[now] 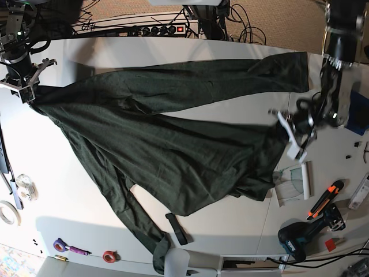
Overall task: Layout the t-shirt on the table in an organized manner, then fold the t-shirt properly
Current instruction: 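Drag the grasped shirt edge with the left gripper toward the sleeve, then release the collar and move the right gripper over the shirt body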
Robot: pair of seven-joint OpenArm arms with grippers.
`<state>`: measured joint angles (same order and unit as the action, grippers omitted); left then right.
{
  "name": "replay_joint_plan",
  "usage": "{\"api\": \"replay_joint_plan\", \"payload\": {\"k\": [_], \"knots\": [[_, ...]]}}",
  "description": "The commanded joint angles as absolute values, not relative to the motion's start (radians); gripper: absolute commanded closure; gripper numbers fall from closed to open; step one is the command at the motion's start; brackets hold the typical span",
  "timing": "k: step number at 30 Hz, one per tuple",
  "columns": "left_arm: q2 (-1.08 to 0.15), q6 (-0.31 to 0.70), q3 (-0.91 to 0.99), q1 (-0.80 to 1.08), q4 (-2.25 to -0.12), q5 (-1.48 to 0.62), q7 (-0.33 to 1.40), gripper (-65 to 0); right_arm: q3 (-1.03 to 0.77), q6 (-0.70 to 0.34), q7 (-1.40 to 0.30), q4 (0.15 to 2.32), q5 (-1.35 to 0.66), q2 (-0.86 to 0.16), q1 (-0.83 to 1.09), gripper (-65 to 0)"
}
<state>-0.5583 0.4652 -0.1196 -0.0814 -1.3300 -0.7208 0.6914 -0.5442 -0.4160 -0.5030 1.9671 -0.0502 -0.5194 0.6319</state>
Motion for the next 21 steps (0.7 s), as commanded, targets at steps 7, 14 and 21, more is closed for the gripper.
{"api": "replay_joint_plan", "payload": {"k": [7,14,21], "knots": [[-0.567,0.446,-0.010,0.155,-1.670,-0.606,0.873,0.0,-0.556,-0.403,-0.467,1.981,-0.046,-0.540,0.632,0.0],[-0.566,0.442,0.052,0.197,-1.752,-0.595,0.867,0.0,-0.556,-0.403,-0.466,1.981,-0.046,-0.540,0.632,0.0],[-0.566,0.442,0.058,0.197,-1.752,-0.596,0.830,0.0,-0.562,-0.389,-0.443,1.983,-0.044,-0.544,0.619,-2.6]]}}
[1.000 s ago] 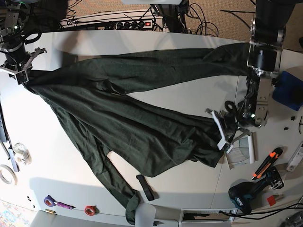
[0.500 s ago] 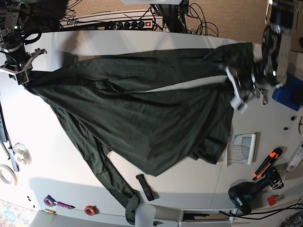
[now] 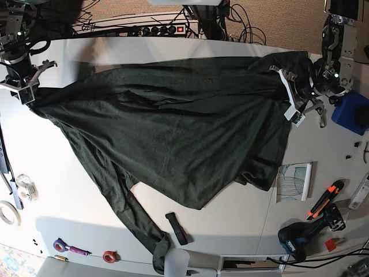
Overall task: Layout the t-shirt on the table in an organized manner, then fold the t-shirt properly
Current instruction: 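Release the collar and move the right gripper over the shirt body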
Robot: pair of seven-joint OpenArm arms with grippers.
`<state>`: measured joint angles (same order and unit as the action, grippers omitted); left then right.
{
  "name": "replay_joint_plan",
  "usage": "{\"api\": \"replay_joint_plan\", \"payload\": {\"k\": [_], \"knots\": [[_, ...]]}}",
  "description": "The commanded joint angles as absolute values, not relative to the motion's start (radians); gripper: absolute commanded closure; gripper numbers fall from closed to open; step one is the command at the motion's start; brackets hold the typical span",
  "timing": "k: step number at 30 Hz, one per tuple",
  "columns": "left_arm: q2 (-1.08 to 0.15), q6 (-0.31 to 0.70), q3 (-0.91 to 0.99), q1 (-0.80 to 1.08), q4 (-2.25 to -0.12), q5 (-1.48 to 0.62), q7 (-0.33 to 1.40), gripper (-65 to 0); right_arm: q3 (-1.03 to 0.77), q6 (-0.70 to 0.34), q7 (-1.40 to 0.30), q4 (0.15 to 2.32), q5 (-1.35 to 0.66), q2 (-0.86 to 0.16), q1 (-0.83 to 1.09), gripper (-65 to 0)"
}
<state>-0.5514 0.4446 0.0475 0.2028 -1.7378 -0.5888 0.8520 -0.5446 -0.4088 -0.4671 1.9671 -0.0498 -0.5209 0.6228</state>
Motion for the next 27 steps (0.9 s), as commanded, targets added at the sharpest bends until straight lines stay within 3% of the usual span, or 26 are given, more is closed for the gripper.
{"api": "replay_joint_plan", "payload": {"k": [1,3,4,8,12,20,27], "knots": [[-0.565,0.443,0.058,0.197,-1.752,-0.596,0.830,0.0,-0.569,-0.389,-0.443,1.983,-0.044,-0.543,0.607,-9.6],[-0.566,0.444,0.058,0.198,-1.752,-0.595,0.831,0.0,-0.588,-0.387,-0.440,1.983,-0.045,-0.543,0.578,-24.4],[-0.565,0.445,0.058,0.198,-1.752,-0.595,0.831,0.0,-0.599,-0.374,-0.436,1.983,-0.045,-0.543,0.560,-28.0],[-0.565,0.445,0.057,0.200,-1.752,-0.595,0.830,0.0,-0.641,-0.245,-0.418,1.983,-0.045,-0.543,0.488,-28.4],[-0.565,0.445,0.057,0.200,-1.752,-0.596,0.830,0.0,-0.646,-0.225,-0.417,1.983,-0.133,-0.543,0.435,-28.3],[-0.562,0.446,0.057,0.200,-1.752,-0.600,0.829,0.0,-0.578,-0.487,-0.418,1.983,-0.423,-0.429,0.327,-28.3],[-0.546,0.446,0.057,0.199,-1.752,-0.606,0.812,0.0,-0.262,-0.489,-0.416,1.982,-0.353,-0.300,0.253,-28.3]]}}
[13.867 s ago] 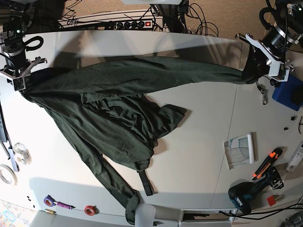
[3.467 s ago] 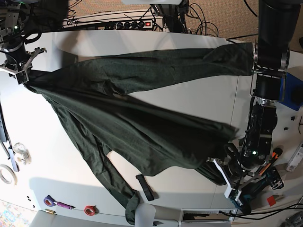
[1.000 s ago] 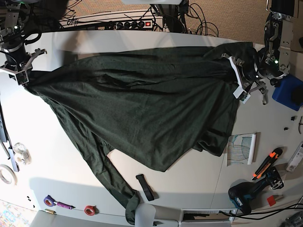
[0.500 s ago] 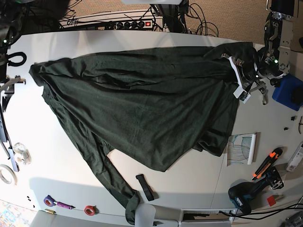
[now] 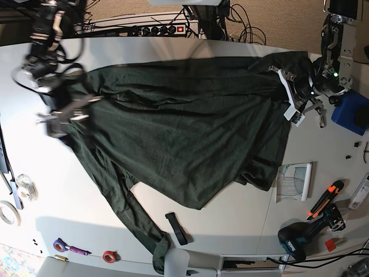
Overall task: Layout the t-shirt on the table in an organized manner, then fold the t-shirt properly
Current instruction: 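Release the collar and move the right gripper over the shirt body, then move the left gripper to the shirt middle and grasp the fabric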
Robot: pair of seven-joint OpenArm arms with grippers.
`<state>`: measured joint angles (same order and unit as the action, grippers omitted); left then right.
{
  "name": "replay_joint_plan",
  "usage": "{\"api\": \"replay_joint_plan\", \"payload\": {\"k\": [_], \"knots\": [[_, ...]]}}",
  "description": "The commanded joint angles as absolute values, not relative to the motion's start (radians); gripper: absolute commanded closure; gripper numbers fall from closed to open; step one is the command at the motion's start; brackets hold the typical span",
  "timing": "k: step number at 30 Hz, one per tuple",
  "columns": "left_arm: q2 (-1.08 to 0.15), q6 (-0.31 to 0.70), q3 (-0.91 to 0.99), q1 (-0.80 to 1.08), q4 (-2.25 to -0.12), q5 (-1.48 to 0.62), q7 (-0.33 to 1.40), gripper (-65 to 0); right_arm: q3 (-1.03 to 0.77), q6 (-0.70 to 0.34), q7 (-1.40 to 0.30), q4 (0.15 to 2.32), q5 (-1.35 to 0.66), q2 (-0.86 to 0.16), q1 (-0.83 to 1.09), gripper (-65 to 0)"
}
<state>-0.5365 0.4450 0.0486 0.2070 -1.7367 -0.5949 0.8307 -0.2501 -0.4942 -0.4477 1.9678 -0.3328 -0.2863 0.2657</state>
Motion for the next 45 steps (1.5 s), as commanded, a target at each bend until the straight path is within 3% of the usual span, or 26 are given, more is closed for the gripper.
{"api": "replay_joint_plan", "payload": {"k": [1,8,17,22,27,29,33,35,41,45], "knots": [[-0.541,0.446,0.057,0.200,-1.752,-0.607,0.811,0.0,-0.217,-0.482,-0.414,1.981,-0.314,-0.284,0.240,-28.3],[-0.526,0.446,0.057,0.199,-1.752,-0.606,0.811,0.0,0.050,-0.444,-0.367,1.930,-0.083,-0.196,0.189,-28.3],[-0.527,0.446,0.057,0.199,-1.752,-0.607,0.812,0.0,0.247,-0.400,-0.336,1.570,0.001,-0.191,0.074,-26.7],[-0.527,0.446,0.058,0.182,-1.762,-0.607,0.812,0.0,0.263,-0.403,-0.372,1.542,0.001,-0.192,0.072,-17.0],[-0.530,0.445,0.058,0.080,-1.841,-0.607,0.811,0.0,0.263,-0.402,-0.422,1.542,0.001,-0.191,0.073,-1.7],[-0.529,0.444,0.058,0.022,-1.875,-0.607,0.801,0.0,0.263,-0.402,-0.427,1.542,0.001,-0.191,0.078,0.0],[-0.529,0.349,0.057,-0.098,-1.871,-0.602,0.704,-15.5,0.263,-0.403,-0.444,1.542,0.001,-0.191,0.091,0.0],[-0.528,0.325,0.054,-0.157,-1.826,-0.599,0.694,-20.6,0.263,-0.403,-0.445,1.542,0.001,-0.191,0.096,0.0],[-0.476,0.342,0.054,-0.337,-1.500,-0.654,0.671,-21.1,0.263,-0.403,-0.448,1.542,0.001,-0.191,0.103,0.0],[-0.436,0.431,0.030,-0.453,-1.241,-0.709,0.671,-22.5,0.263,-0.403,-0.448,1.542,0.001,-0.191,0.103,0.0]]}}
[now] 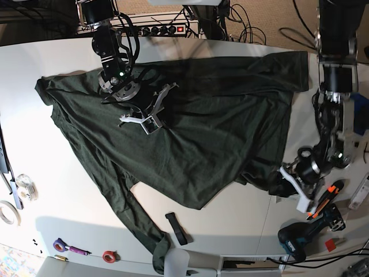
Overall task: Layout the t-shirt on the table in an organized manner, then fold the t-shirt properly
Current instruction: 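Move the left gripper to the shirt middle and grasp the fabric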
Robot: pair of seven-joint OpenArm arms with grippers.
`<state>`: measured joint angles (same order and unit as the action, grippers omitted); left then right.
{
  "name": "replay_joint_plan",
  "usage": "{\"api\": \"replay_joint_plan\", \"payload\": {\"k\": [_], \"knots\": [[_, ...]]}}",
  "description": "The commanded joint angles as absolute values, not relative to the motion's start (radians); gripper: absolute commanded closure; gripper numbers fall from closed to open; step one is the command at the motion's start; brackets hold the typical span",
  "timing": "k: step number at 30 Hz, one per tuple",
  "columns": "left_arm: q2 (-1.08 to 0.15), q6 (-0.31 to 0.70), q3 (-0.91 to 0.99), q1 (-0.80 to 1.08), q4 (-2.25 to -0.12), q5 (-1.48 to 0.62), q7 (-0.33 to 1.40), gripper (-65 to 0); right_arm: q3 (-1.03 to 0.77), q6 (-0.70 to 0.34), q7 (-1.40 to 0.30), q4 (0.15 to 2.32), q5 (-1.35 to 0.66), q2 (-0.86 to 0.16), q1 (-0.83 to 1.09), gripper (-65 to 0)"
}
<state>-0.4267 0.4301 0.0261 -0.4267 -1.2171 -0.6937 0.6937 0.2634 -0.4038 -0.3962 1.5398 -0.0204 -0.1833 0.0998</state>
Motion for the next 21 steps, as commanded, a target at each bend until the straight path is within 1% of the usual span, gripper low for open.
{"api": "replay_joint_plan", "payload": {"k": [1,3,4,8,11,12,16,21], "knots": [[-0.428,0.455,0.011,-0.481,-1.187,-0.712,0.672,-24.1,0.263,-0.403,-0.449,1.542,0.001,-0.191,0.103,0.0],[-0.408,0.487,-0.039,-0.532,-1.101,-0.715,0.672,-26.3,0.263,-0.403,-0.450,1.542,0.001,-0.191,0.103,0.0],[-0.395,0.498,-0.067,-0.553,-1.070,-0.719,0.672,-26.3,0.263,-0.403,-0.450,1.542,0.001,-0.191,0.104,0.0],[-0.327,0.491,-0.162,-0.615,-1.011,-0.715,0.672,-26.3,0.263,-0.403,-0.451,1.542,0.001,-0.191,0.106,0.0],[-0.266,0.490,-0.220,-0.651,-0.988,-0.658,0.669,-26.2,0.263,-0.403,-0.453,1.542,0.001,-0.191,0.106,0.0],[-0.246,0.482,-0.237,-0.661,-0.982,-0.627,0.657,-26.2,0.263,-0.403,-0.456,1.542,0.001,-0.191,0.106,0.0],[-0.183,0.384,-0.308,-0.693,-0.954,-0.482,0.575,-26.2,0.263,-0.403,-0.462,1.542,0.001,-0.191,0.107,0.0],[-0.128,0.319,-0.375,-0.745,-0.871,-0.381,0.524,-26.2,0.263,-0.403,-0.458,1.542,0.001,-0.192,0.120,0.0]]}}
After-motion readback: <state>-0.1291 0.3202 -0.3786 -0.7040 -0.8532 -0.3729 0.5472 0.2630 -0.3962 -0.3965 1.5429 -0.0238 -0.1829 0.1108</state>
